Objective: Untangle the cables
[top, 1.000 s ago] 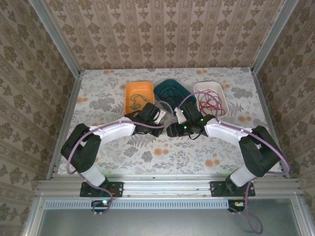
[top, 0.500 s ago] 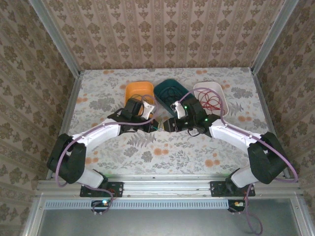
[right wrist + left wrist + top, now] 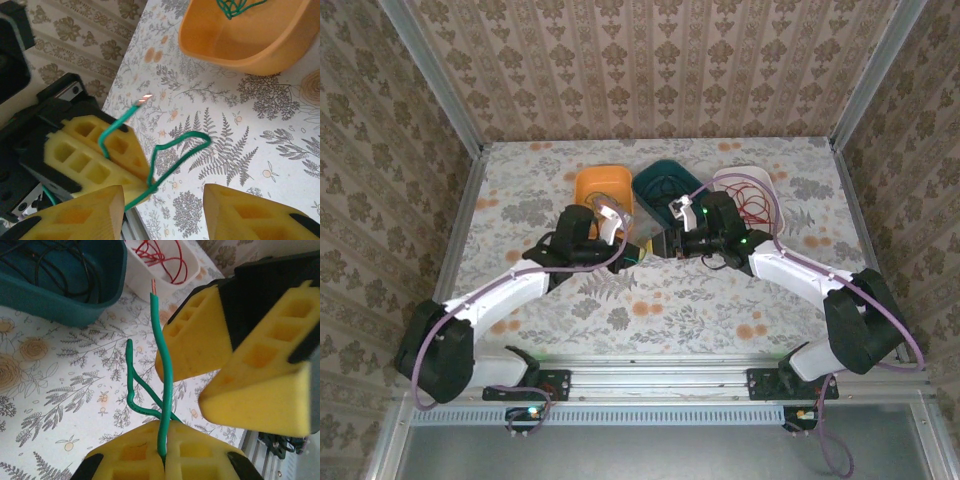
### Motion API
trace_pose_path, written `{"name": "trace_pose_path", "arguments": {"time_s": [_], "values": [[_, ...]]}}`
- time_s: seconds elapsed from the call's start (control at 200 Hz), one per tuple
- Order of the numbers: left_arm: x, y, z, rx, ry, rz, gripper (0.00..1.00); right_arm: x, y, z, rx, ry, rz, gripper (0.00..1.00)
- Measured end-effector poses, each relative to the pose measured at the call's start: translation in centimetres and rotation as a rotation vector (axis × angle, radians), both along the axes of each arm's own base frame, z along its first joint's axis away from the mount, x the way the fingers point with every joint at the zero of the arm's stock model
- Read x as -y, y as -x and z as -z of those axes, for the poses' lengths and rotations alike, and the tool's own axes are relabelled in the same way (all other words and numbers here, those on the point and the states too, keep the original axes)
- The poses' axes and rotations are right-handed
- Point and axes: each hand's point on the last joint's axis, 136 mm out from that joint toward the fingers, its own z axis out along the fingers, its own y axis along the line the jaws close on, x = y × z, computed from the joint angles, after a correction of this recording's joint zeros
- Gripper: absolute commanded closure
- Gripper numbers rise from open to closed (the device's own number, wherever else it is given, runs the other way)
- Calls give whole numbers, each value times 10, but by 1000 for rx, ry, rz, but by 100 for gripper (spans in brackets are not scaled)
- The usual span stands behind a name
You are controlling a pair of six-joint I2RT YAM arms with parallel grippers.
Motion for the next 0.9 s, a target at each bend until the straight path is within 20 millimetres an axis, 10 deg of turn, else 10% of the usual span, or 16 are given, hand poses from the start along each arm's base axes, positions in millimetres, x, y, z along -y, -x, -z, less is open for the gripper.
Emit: {"name": "trace_pose_path", "arguments": {"time_s": [0.475,0.9], "values": [[3,5,-17,32,53,25,100,-3,-16,-8,-5,-66,47,62],[-5,1,-10,5,26,-1,100,-8,-22,6,3,-5,95,100]]}}
